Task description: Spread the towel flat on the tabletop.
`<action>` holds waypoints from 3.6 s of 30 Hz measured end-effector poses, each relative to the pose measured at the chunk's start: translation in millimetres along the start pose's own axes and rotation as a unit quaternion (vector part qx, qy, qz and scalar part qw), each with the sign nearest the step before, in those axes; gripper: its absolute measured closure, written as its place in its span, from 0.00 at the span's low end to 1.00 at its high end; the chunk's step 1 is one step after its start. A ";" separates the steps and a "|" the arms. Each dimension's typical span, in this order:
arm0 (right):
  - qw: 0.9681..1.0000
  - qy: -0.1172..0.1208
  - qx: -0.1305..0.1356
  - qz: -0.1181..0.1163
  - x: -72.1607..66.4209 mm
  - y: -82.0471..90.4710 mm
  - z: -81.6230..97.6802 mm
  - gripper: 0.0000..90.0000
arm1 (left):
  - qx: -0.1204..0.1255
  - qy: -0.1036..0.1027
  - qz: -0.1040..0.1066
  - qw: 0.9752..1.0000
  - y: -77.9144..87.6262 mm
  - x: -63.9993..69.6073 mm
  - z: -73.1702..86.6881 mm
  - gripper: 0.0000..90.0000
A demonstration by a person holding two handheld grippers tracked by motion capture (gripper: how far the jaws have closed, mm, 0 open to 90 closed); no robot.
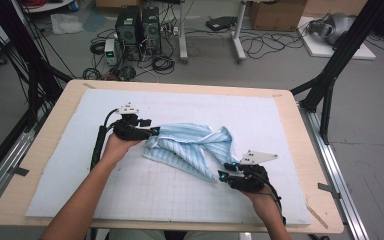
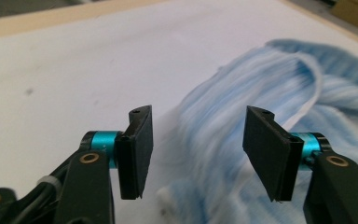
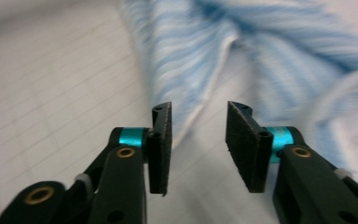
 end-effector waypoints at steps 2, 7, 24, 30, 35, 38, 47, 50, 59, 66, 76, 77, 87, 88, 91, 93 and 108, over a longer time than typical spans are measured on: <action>0.999 -0.011 0.017 0.029 9.2 5.3 -1.9 0.57 | 0.007 -0.009 0.024 1.000 -6.8 10.4 -9.8 0.45; 0.996 -0.035 0.039 0.074 26.2 17.5 -1.8 0.54 | -0.004 -0.045 0.075 0.996 -36.8 44.2 -27.3 0.43; 0.985 -0.079 0.038 0.146 49.7 32.7 9.1 0.46 | -0.130 -0.149 0.062 0.978 -116.4 82.8 -0.1 0.61; 0.986 -0.077 0.033 0.145 48.6 29.5 9.7 0.46 | -0.090 -0.118 0.097 0.984 -106.5 81.2 -12.7 0.93; 0.986 -0.077 0.030 0.144 47.4 28.3 9.6 0.46 | -0.032 -0.048 0.107 0.993 -95.2 64.9 -28.3 0.94; 0.986 -0.078 0.028 0.144 48.0 27.3 9.9 0.46 | -0.003 -0.004 0.088 0.996 -87.2 45.0 -36.2 0.94; 0.987 -0.077 0.024 0.137 45.5 23.3 9.8 0.46 | 0.030 0.063 -0.017 0.997 -61.7 -13.2 -39.9 0.95; 0.988 -0.076 0.026 0.135 45.0 22.9 9.2 0.46 | 0.045 0.098 -0.056 0.993 -49.5 -35.9 -37.4 0.95; 0.989 -0.073 0.022 0.128 42.3 17.4 8.1 0.46 | 0.074 0.168 -0.158 0.970 -9.2 -93.3 -13.7 0.93; 0.990 -0.066 0.017 0.120 38.8 10.8 6.1 0.47 | 0.067 0.164 -0.146 0.973 -2.5 -98.2 5.0 0.56; 0.993 -0.056 0.011 0.100 36.8 -11.3 -4.4 0.54 | 0.062 0.109 -0.061 0.990 5.3 -56.7 7.9 0.44; 0.993 -0.056 0.011 0.100 36.8 -11.3 -4.4 0.54 | 0.062 0.101 -0.055 0.991 6.7 -50.8 9.8 0.44; 0.997 -0.030 -0.027 0.067 20.2 -68.6 -24.0 0.56 | 0.021 0.062 -0.001 0.998 20.1 -11.1 40.4 0.38; 0.997 -0.029 -0.030 0.064 18.7 -73.4 -25.4 0.56 | 0.014 0.060 0.006 0.998 21.7 -8.0 42.8 0.38; 0.997 -0.024 -0.039 0.059 13.4 -86.6 -26.2 0.57 | 0.012 0.052 0.014 0.998 24.6 0.0 48.8 0.38; 0.997 -0.015 -0.050 0.062 10.6 -92.6 -24.2 0.58 | -0.008 0.046 0.011 0.999 22.8 1.2 53.7 0.39; 0.996 0.009 -0.085 0.028 0.6 -76.0 -17.7 0.95 | -0.057 -0.002 0.030 0.998 27.5 15.1 73.0 0.92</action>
Point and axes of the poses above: each handheld gripper's, and its own axes: y roughly backward along the jaws, z roughly out of its underside, x roughly to its right, the point moved 7 cm from there along -y, roughly forward along the jaws, and after that the axes turned 1 degree about -z, right-handed, at the moved point
